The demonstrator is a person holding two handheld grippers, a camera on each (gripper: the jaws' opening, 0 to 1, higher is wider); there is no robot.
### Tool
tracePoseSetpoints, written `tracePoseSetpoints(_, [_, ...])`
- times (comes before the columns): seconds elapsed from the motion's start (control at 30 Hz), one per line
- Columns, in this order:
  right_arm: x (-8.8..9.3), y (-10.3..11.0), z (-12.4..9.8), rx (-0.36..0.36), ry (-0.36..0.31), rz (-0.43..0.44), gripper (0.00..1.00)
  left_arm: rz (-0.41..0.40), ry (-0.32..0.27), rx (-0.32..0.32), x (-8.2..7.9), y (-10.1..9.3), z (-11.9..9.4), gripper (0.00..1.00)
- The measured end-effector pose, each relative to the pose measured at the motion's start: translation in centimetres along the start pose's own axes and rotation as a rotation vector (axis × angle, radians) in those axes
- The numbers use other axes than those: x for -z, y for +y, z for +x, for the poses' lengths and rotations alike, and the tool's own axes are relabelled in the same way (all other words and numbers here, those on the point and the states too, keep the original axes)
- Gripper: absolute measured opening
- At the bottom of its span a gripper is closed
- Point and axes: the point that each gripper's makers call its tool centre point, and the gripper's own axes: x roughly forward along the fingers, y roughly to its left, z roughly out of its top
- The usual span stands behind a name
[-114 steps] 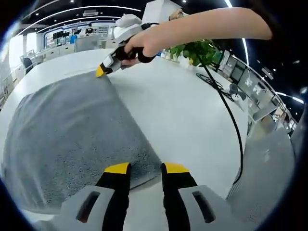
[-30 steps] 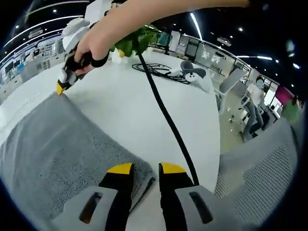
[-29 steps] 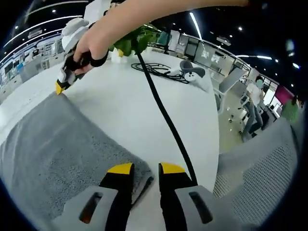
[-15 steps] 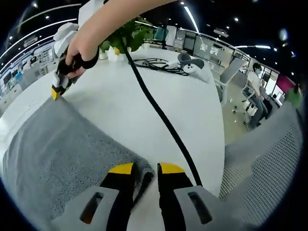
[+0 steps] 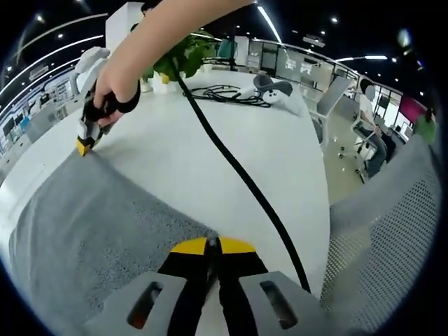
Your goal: Fold the towel on the table until its edges align and the towel forms a compact rectangular stack.
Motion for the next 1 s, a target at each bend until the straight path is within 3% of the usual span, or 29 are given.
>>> tracePoseSetpoints(0.07, [-0.2, 0.2, -0.1, -0.004, -0.001, 0.005, 0.02, -0.039, -0.042, 0.011, -0.6, -0.1, -0.3, 0.04])
tracePoseSetpoints(0.57, [-2.7, 1.9, -1.9, -0.021, -0.047, -0.035, 0.01, -0.108, -0.129, -0.027, -2.3, 0.7, -3.1, 0.04])
tracePoseSetpoints(1.0, [-5.7, 4.5, -3.4, -0.047, -0.094, -0.089, 0.01, -0.209, -0.248, -0.086, -3.8, 2.7, -8.3, 0.04])
